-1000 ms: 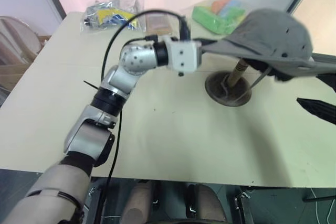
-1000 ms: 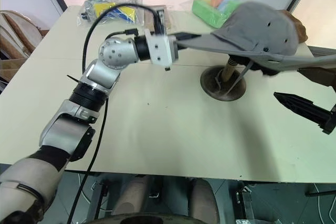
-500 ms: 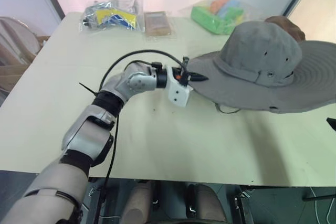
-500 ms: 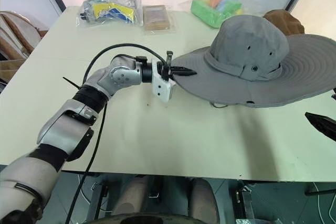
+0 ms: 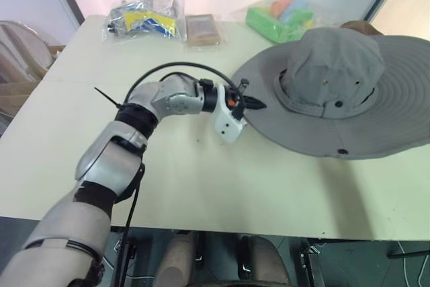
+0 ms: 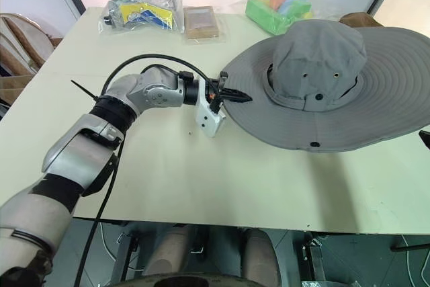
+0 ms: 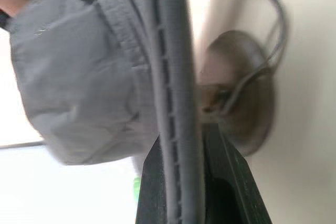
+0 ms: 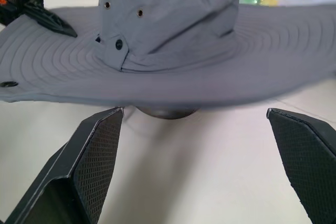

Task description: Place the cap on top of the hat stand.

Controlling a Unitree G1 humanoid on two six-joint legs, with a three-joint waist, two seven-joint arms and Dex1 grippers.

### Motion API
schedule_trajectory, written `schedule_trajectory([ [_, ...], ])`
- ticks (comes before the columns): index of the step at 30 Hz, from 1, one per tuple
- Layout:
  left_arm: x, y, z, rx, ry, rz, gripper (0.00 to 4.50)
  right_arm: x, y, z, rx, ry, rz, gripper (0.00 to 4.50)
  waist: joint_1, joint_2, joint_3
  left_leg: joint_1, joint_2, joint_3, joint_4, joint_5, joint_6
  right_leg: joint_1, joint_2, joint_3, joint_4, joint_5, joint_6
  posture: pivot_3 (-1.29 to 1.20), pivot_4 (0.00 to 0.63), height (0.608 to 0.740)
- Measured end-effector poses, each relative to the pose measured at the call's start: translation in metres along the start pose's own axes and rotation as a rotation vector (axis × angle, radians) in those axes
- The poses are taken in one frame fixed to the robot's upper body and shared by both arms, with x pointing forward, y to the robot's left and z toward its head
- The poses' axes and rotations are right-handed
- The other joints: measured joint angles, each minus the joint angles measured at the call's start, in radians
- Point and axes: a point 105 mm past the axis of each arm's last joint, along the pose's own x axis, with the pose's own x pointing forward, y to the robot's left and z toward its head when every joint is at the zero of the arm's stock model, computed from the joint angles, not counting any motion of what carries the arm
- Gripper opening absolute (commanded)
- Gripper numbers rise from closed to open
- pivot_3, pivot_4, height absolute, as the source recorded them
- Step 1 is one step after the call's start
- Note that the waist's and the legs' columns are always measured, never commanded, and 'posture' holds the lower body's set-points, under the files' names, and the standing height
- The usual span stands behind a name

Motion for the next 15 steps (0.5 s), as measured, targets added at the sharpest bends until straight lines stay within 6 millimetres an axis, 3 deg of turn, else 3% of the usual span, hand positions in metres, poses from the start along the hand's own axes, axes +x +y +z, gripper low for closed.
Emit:
schedule_trajectory([
  [3, -0.003, 0.002, -0.003, 0.033, 0.004, -0.001, 1.33, -0.001, -0.003, 0.0, -0.003, -0.003, -0.006, 4.5, 0.0, 0.0, 0.0, 0.0, 0.0, 0.0, 0.0, 0.0, 0.0, 0.0, 0.0, 0.0, 0.0, 0.0, 0.0, 0.0, 0.15, 0.735],
  [5, -0.002, -0.006, 0.0, 0.049, -0.014, -0.032, 2.55, -0.002, -0.004, 0.0, -0.01, -0.002, -0.013, 4.5, 0.0, 0.0, 0.0, 0.0, 0.0, 0.0, 0.0, 0.0, 0.0, 0.0, 0.0, 0.0, 0.0, 0.0, 0.0, 0.0, 0.15, 0.735],
  [6, -0.002, -0.008, 0.001, 0.055, -0.019, -0.043, 2.84, -0.002, -0.004, 0.001, -0.013, -0.001, -0.011, 4.5, 0.0, 0.0, 0.0, 0.0, 0.0, 0.0, 0.0, 0.0, 0.0, 0.0, 0.0, 0.0, 0.0, 0.0, 0.0, 0.0, 0.15, 0.735],
  [9, -0.004, -0.011, 0.002, 0.071, -0.029, -0.046, 4.32, -0.002, -0.005, 0.003, -0.019, -0.004, -0.01, 4.5, -0.001, 0.0, 0.0, 0.0, 0.0, 0.0, 0.0, 0.0, 0.0, 0.0, 0.0, 0.0, 0.0, 0.0, 0.0, 0.0, 0.15, 0.735],
  [15, -0.01, -0.012, -0.004, 0.054, 0.002, -0.038, 4.42, 0.0, -0.005, 0.006, -0.024, -0.027, -0.007, 4.5, 0.0, 0.0, 0.0, 0.0, 0.0, 0.0, 0.0, 0.0, 0.0, 0.0, 0.0, 0.0, 0.0, 0.0, 0.0, 0.0, 0.15, 0.735],
])
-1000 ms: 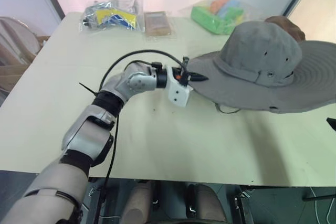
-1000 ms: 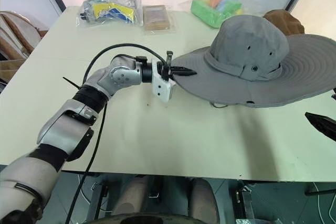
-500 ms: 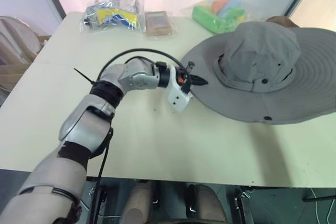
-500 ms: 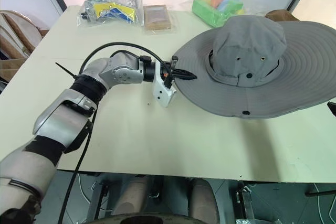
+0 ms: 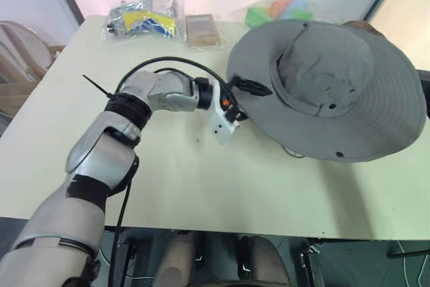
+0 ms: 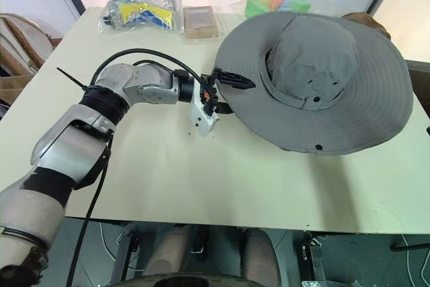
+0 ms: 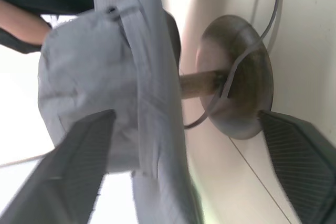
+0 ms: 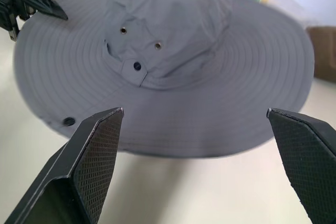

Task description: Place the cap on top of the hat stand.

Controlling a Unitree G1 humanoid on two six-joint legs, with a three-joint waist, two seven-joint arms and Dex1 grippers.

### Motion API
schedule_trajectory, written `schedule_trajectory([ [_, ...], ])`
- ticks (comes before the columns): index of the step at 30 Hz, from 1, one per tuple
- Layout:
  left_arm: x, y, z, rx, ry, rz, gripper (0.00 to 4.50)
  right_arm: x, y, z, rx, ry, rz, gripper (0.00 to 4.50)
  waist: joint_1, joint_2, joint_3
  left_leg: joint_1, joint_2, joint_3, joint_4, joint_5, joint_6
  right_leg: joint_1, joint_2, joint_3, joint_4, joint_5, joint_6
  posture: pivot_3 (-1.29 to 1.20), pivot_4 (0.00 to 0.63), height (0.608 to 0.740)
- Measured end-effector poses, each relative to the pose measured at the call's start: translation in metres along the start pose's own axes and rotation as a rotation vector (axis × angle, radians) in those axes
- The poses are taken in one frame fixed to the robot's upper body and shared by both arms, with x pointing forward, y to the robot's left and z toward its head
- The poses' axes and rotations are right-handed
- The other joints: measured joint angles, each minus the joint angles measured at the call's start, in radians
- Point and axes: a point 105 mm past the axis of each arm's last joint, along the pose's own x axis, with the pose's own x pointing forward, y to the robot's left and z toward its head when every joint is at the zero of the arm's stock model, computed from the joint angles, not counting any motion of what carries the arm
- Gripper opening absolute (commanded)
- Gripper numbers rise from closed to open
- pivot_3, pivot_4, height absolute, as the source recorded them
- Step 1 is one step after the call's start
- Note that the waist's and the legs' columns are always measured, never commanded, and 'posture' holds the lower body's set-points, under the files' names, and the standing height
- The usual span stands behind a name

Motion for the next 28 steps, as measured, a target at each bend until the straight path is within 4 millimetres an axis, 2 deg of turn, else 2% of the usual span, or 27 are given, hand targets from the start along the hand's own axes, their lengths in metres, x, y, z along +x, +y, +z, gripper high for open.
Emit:
schedule_trajectory([
  [4, -0.01, 0.013, -0.009, -0.1, 0.03, 0.06, 4.42, 0.004, 0.001, 0.001, -0.004, 0.005, 0.016, 4.5, -0.003, 0.0, 0.0, 0.0, 0.0, 0.0, 0.0, 0.0, 0.0, 0.0, 0.0, 0.0, 0.0, 0.0, 0.0, 0.0, 0.15, 0.735],
  [5, -0.019, 0.021, -0.015, -0.132, 0.054, 0.086, 4.42, 0.005, 0.002, 0.002, -0.012, 0.013, 0.025, 4.5, -0.003, 0.0, 0.0, 0.0, 0.0, 0.0, 0.0, 0.0, 0.0, -0.001, 0.0, 0.0, 0.0, 0.0, 0.0, 0.0, 0.15, 0.735],
  [9, -0.048, 0.029, -0.03, -0.224, 0.116, 0.069, 4.42, 0.009, 0.0, 0.003, -0.024, 0.027, 0.046, 4.5, -0.007, 0.0, 0.0, 0.0, 0.0, 0.0, 0.0, 0.0, 0.0, -0.001, 0.0, 0.0, 0.0, 0.0, 0.0, 0.0, 0.15, 0.735],
  [11, -0.07, 0.025, -0.035, -0.296, 0.141, 0.022, 4.42, 0.012, -0.003, 0.002, -0.03, 0.037, 0.055, 4.5, -0.008, 0.001, -0.001, 0.0, 0.0, 0.0, 0.001, 0.0, 0.0, 0.0, 0.0, 0.0, 0.0, 0.0, 0.0, 0.0, 0.15, 0.735],
  [13, -0.092, 0.009, -0.034, -0.412, 0.157, -0.064, 4.42, 0.015, -0.005, 0.002, -0.034, 0.041, 0.068, 4.5, -0.011, 0.002, -0.001, 0.001, 0.0, 0.0, 0.001, 0.0, -0.001, 0.0, 0.0, 0.0, 0.0, 0.0, -0.001, 0.0, 0.15, 0.735],
  [15, -0.123, -0.013, -0.032, -0.659, 0.176, -0.166, 4.42, 0.02, -0.009, 0.003, -0.047, 0.056, 0.086, 4.5, -0.021, 0.003, -0.001, 0.001, 0.0, 0.0, 0.001, 0.001, -0.001, 0.0, 0.0, 0.001, 0.001, 0.0, -0.001, 0.0, 0.15, 0.735],
  [16, -0.13, -0.017, -0.032, -0.718, 0.182, -0.185, 4.42, 0.02, -0.01, 0.004, -0.049, 0.054, 0.086, 4.5, -0.023, 0.003, -0.001, 0.0, 0.0, 0.0, 0.001, 0.001, -0.001, 0.0, 0.0, 0.0, 0.001, 0.0, -0.001, 0.0, 0.15, 0.735],
  [17, -0.149, -0.02, -0.032, -0.903, 0.192, -0.206, 4.42, 0.023, -0.013, 0.006, -0.055, 0.055, 0.097, 4.5, -0.025, 0.002, -0.001, 0.0, 0.0, -0.001, 0.002, 0.001, -0.001, 0.0, 0.0, 0.0, 0.001, 0.0, -0.001, 0.0, 0.15, 0.735],
  [18, -0.158, -0.018, -0.033, -0.966, 0.194, -0.203, 4.42, 0.024, -0.014, 0.007, -0.061, 0.06, 0.1, 4.5, -0.026, 0.002, -0.001, 0.0, 0.0, -0.001, 0.002, 0.001, -0.001, 0.001, 0.0, 0.0, 0.001, 0.0, -0.001, 0.0, 0.15, 0.735],
  [19, -0.169, -0.012, -0.034, -1.067, 0.193, -0.19, 4.42, 0.025, -0.016, 0.008, -0.068, 0.058, 0.105, 4.5, -0.026, 0.002, -0.001, 0.0, 0.0, -0.001, 0.003, 0.001, -0.001, 0.001, 0.001, 0.0, 0.001, -0.001, -0.001, 0.0, 0.15, 0.735],
  [21, -0.188, 0.017, -0.042, -1.246, 0.175, -0.09, 4.42, 0.029, -0.023, 0.011, -0.078, 0.061, 0.112, 4.5, -0.026, 0.002, 0.0, 0.001, 0.0, -0.001, 0.004, 0.0, 0.0, -0.001, 0.001, -0.001, 0.0, -0.001, -0.001, 0.0, 0.15, 0.735],
  [23, -0.2, 0.046, -0.047, -1.324, 0.132, 0.017, 4.42, 0.032, -0.028, 0.011, -0.092, 0.071, 0.115, 4.5, -0.026, 0.002, 0.0, 0.001, 0.0, -0.001, 0.004, 0.0, 0.001, -0.001, 0.001, -0.001, 0.0, -0.001, -0.001, 0.0, 0.15, 0.735],
  [26, -0.209, 0.069, -0.049, -1.386, 0.086, 0.106, 4.42, 0.034, -0.035, 0.009, -0.092, 0.077, 0.112, 4.5, -0.029, 0.002, -0.001, 0.001, 0.0, -0.001, 0.004, 0.0, 0.001, 0.002, 0.002, -0.001, 0.001, -0.001, 0.0, 0.0, 0.15, 0.735],
  [28, -0.21, 0.071, -0.049, -1.427, 0.064, 0.121, 4.42, 0.036, -0.04, 0.008, -0.083, 0.072, 0.112, 4.5, -0.031, 0.003, -0.001, 0.001, 0.0, 0.0, 0.003, 0.0, 0.0, 0.001, 0.003, 0.0, 0.003, -0.001, 0.0, 0.0, 0.15, 0.735],
])
